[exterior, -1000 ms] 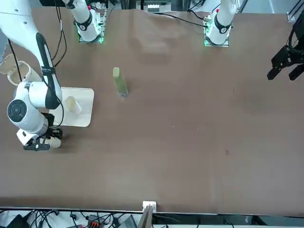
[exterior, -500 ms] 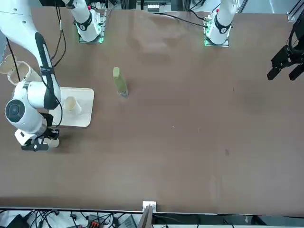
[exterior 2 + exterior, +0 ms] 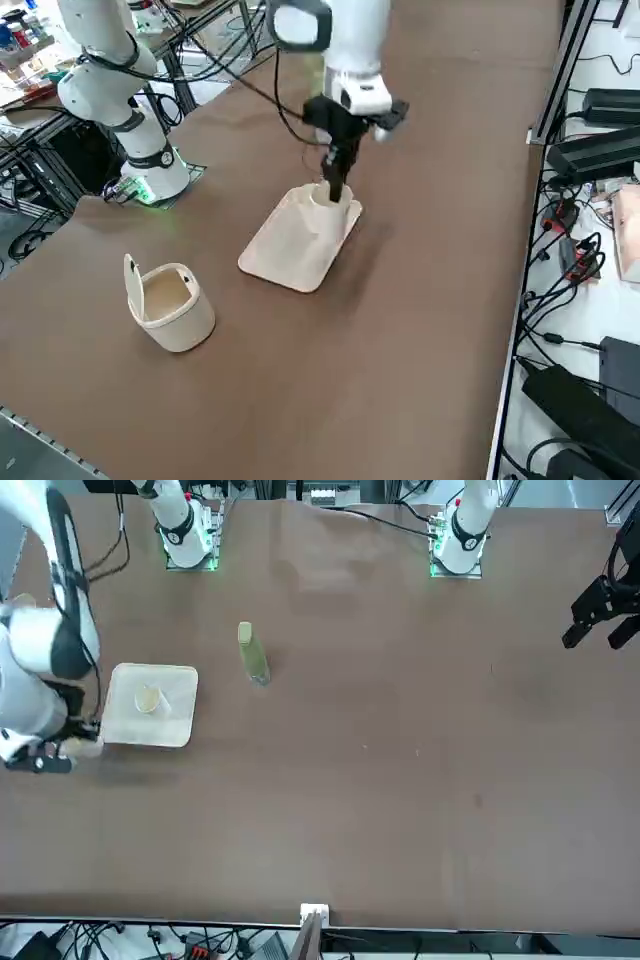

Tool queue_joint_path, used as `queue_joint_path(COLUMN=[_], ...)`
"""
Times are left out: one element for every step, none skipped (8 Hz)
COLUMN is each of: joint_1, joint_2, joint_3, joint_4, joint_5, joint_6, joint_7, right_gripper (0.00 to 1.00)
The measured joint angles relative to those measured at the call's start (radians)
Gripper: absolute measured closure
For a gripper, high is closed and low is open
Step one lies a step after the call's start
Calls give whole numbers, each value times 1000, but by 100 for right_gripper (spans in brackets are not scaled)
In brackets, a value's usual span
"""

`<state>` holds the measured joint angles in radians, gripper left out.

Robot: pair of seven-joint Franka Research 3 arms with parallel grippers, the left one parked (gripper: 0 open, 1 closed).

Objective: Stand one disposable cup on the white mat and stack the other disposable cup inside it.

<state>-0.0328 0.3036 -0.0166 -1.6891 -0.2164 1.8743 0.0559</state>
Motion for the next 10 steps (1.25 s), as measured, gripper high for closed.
queue_joint_path(joint_1=[27,59,94,123,144,150,149,149,149,149], joint_2=[-53,-100,-136,-158,-169,-175,-178,-180,-180,-180], joint_3=[4,6,8,9,10,9,8,6,6,5], joint_4=[-26,-68,-118,-163,-201,-231,-260,-288,-317,-342], joint_5=[34,56,65,66,66,66,66,66,66,66], joint_6=[-46,-63,-64,-64,-63,-57,-33,1,34,58], joint_7=[32,69,111,145,163,169,169,169,170,174], right_gripper=[98,98,98,98,98,98,98,98,98,98])
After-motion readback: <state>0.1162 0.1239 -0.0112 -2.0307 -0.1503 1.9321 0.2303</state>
